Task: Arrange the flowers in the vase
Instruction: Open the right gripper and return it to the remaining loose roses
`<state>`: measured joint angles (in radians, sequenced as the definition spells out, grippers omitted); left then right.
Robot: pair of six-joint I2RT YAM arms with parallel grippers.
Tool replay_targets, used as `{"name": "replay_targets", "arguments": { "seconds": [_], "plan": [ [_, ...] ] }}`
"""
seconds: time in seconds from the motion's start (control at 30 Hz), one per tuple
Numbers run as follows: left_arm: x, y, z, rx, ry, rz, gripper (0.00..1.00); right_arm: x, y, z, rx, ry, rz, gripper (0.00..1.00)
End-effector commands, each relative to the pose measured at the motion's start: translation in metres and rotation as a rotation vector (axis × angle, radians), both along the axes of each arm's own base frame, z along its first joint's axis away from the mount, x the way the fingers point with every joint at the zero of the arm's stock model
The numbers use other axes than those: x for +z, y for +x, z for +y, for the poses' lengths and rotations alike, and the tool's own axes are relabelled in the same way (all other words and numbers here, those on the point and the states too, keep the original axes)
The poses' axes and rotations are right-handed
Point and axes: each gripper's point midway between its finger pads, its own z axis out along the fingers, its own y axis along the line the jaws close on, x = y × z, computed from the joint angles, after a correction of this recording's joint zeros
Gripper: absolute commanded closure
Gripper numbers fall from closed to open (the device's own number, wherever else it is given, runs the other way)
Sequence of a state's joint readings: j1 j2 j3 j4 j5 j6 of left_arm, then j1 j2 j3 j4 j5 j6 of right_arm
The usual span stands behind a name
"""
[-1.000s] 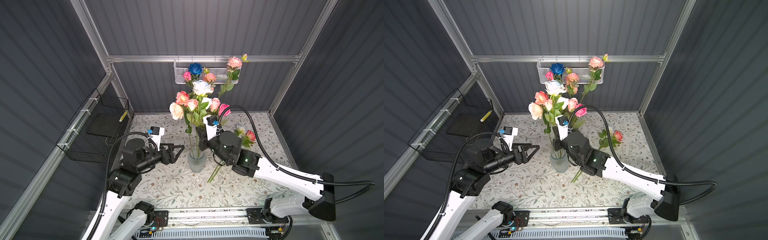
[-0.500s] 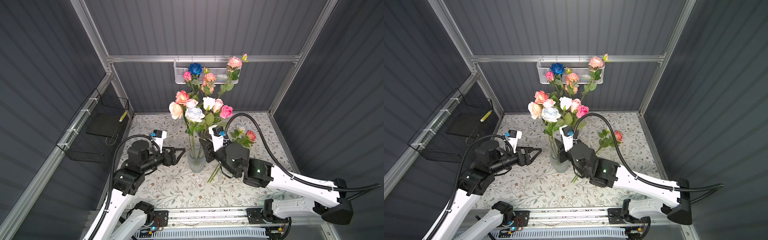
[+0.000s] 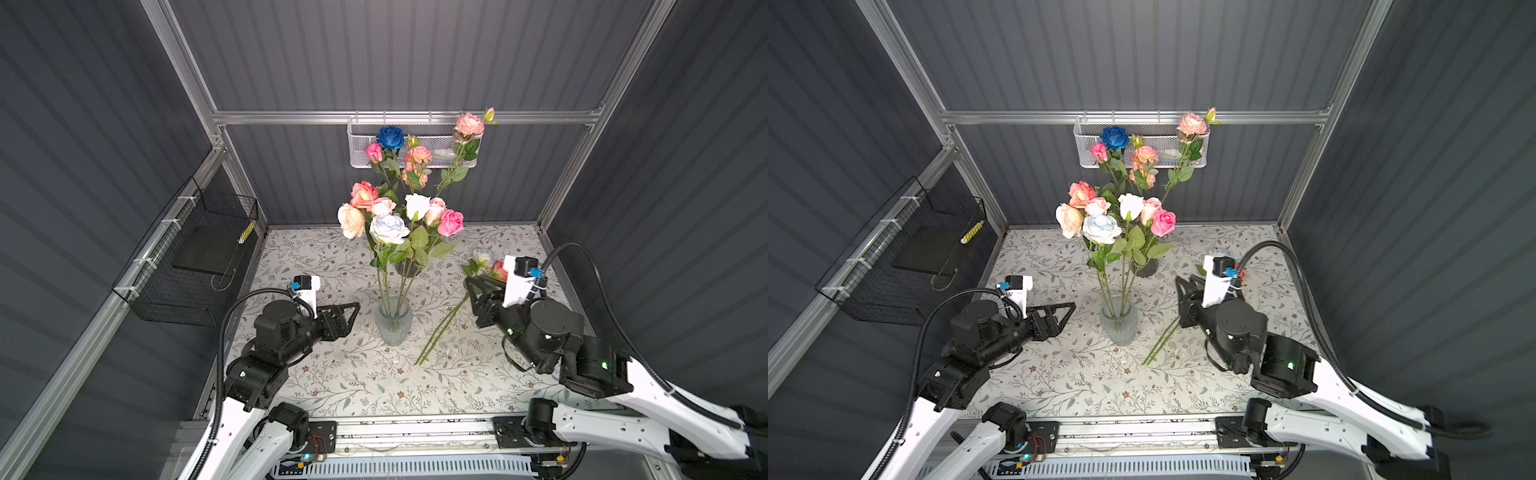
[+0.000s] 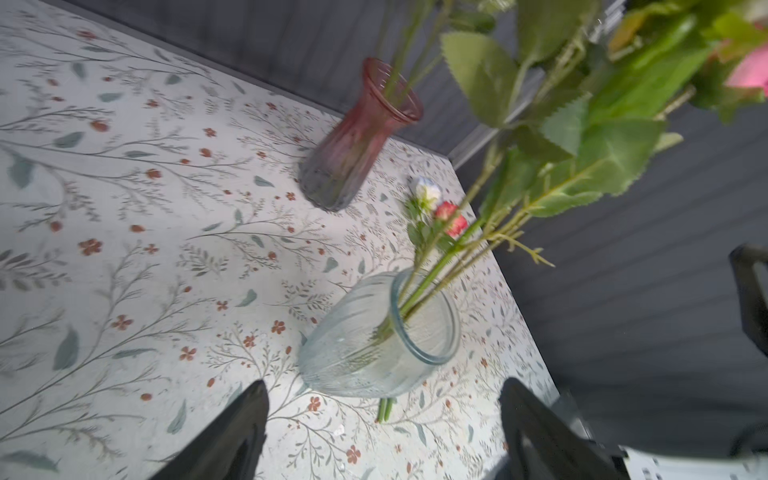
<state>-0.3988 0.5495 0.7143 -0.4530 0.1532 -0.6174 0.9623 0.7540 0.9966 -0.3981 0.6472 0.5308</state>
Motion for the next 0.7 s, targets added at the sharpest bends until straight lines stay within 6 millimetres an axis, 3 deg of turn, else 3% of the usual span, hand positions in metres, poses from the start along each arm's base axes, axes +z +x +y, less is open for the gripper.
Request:
{"name": "replay_targets", "arguments": {
  "seconds": [0.0, 0.17, 0.3, 0.47, 0.67],
  "plan": [
    [-0.026, 0.005, 0.041, 0.279, -0.035, 0.073, 0.11, -0.081, 0.008, -0.032, -0.105, 0.001, 0.303, 0.63],
    [-0.059, -0.001, 0.047, 0.349, -0.091, 0.193, 0.12, -0.173, 0.041, -0.042, -0.154, 0.024, 0.664, 0.63],
    [-0.069, -0.002, 0.037, 0.307, -0.095, 0.265, 0.13, -0.229, 0.074, -0.044, -0.208, 0.005, 0.832, 0.64],
    [-0.065, -0.001, 0.027, 0.254, -0.084, 0.285, 0.13, -0.269, 0.109, -0.036, -0.202, -0.030, 0.938, 0.59],
    [-0.063, 0.001, 0.022, 0.231, -0.078, 0.289, 0.13, -0.303, 0.140, -0.038, -0.241, -0.059, 1.002, 0.60]
  ]
}}
